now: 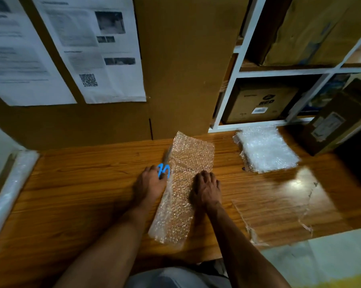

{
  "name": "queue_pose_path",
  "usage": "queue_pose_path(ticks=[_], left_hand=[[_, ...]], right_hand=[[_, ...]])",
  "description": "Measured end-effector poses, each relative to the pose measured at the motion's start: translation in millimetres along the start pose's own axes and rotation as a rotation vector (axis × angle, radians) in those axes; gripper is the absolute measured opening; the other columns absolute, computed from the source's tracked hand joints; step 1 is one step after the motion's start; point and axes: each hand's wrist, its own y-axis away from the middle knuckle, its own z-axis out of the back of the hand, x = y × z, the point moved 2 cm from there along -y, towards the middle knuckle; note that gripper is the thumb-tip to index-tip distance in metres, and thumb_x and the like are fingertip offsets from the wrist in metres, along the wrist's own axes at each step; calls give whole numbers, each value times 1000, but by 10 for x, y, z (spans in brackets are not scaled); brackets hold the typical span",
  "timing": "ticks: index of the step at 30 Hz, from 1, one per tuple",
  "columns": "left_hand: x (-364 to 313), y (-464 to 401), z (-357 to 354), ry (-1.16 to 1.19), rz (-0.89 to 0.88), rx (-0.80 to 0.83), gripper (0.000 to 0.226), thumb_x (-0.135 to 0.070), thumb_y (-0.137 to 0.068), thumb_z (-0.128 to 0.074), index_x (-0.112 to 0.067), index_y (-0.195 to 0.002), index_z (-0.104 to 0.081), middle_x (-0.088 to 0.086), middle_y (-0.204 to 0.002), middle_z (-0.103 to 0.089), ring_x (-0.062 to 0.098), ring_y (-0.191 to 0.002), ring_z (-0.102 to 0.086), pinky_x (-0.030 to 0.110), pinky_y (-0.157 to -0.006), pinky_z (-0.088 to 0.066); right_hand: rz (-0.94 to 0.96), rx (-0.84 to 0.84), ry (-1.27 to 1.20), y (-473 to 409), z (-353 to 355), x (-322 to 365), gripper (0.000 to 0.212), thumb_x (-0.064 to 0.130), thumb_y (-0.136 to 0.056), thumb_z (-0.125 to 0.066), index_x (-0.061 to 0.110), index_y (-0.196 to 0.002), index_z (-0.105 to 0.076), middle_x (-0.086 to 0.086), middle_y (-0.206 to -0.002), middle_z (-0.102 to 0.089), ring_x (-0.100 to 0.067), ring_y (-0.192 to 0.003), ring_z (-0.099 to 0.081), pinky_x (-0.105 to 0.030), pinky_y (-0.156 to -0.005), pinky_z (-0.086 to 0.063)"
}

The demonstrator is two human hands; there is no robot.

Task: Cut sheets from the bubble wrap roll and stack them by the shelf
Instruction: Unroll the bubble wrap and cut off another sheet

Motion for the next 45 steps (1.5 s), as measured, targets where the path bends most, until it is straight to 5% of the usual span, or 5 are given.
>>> queue_pose_path(ticks=[8, 15, 24, 36, 45], left_hand=[[-78, 255, -183, 342, -82, 462, 28, -36, -96, -71, -17, -115, -66, -1, -83, -74, 12, -52, -70, 25, -46, -52], [340, 49, 234, -95, 100, 36, 43, -53, -98, -57, -18, -123, -51, 4, -96, -68, 22, -74, -64, 30, -55, -46], [190, 192, 73, 113, -91, 63, 35, -49, -99, -56, -26, -125, -47, 2, -95, -69, 17, -69, -63, 35, -55, -55], [336, 370, 123, -298, -182, -297, 31, -38, -89, -65, -18, -111, -57, 5, -91, -69, 28, -94, -59, 44, -81, -42], [172, 640, -55, -98, -386, -121, 36, -34, -101, -53, -19, -134, -48, 3, -113, -69, 17, -96, -66, 29, -77, -55]], right_hand=[[73, 18, -43, 103, -72, 88, 61, 40, -107, -38, 26, -165, -22, -4, -175, -10, -28, -161, -9, -52, -127, -14], [7, 69, -1, 176, -6, -19, 72, 37, -106, -46, 21, -167, -12, -7, -175, -7, -32, -160, -5, -55, -129, -11], [-25, -68, 181, 313, -15, 113, 73, 71, -95, -38, 19, -145, -41, -16, -149, -41, -36, -136, -39, -52, -112, -31], [57, 107, 135, 177, -147, -15, 134, 102, -67, -44, 29, -166, 6, -6, -172, 26, -38, -160, 12, -61, -126, -2], [-69, 100, 161, 194, -135, 232, 134, 104, -64, -41, 26, -166, -2, -13, -175, 6, -43, -158, -8, -63, -119, -24]])
